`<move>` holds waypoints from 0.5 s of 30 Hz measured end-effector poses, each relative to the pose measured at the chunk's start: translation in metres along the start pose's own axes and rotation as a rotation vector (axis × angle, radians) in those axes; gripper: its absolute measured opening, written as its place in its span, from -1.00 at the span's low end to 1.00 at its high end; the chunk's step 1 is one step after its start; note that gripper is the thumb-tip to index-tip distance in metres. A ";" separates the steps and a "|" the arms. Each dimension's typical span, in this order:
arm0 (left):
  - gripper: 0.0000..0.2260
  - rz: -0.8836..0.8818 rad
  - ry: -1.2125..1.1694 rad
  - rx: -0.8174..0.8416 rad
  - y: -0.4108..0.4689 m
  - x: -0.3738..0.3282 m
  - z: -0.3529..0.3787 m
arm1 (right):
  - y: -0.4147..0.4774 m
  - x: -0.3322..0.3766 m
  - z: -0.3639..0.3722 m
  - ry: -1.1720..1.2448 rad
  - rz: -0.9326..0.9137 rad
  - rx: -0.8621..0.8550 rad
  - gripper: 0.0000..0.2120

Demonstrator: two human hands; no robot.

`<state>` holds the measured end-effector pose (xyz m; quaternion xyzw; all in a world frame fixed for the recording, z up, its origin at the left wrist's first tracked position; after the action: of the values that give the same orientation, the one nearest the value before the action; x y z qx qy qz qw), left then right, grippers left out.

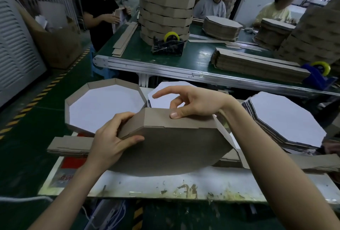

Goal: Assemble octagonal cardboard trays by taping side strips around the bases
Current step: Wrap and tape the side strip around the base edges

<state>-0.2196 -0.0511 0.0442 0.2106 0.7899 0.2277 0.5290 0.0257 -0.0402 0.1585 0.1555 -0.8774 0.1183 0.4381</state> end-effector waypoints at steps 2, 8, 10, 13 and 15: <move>-0.53 0.040 -0.003 -0.013 -0.002 0.001 0.001 | -0.001 -0.002 0.000 0.022 0.002 0.014 -0.48; -0.40 0.112 0.191 -0.002 0.011 -0.008 0.010 | 0.002 -0.006 -0.006 0.084 0.041 0.015 -0.50; -0.32 0.222 0.245 -0.015 0.019 -0.026 0.017 | 0.003 -0.005 -0.006 0.083 0.051 0.016 -0.49; -0.28 0.304 0.298 0.058 0.031 -0.054 0.033 | 0.005 -0.005 -0.005 0.069 0.058 0.005 -0.47; -0.33 0.342 0.351 0.064 0.035 -0.062 0.039 | 0.002 -0.008 -0.011 0.049 0.095 -0.006 -0.43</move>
<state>-0.1584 -0.0534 0.0974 0.3152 0.8293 0.3218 0.3307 0.0376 -0.0332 0.1578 0.1094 -0.8732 0.1401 0.4538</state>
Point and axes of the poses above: each hand's wrist, its own y-axis towards the middle knuckle, its own z-axis out of the palm, x = y × z, the point moved 2 cm from there along y, towards the middle knuckle, and after that the axes turned 15 degrees about -x, right-handed, at the moved point
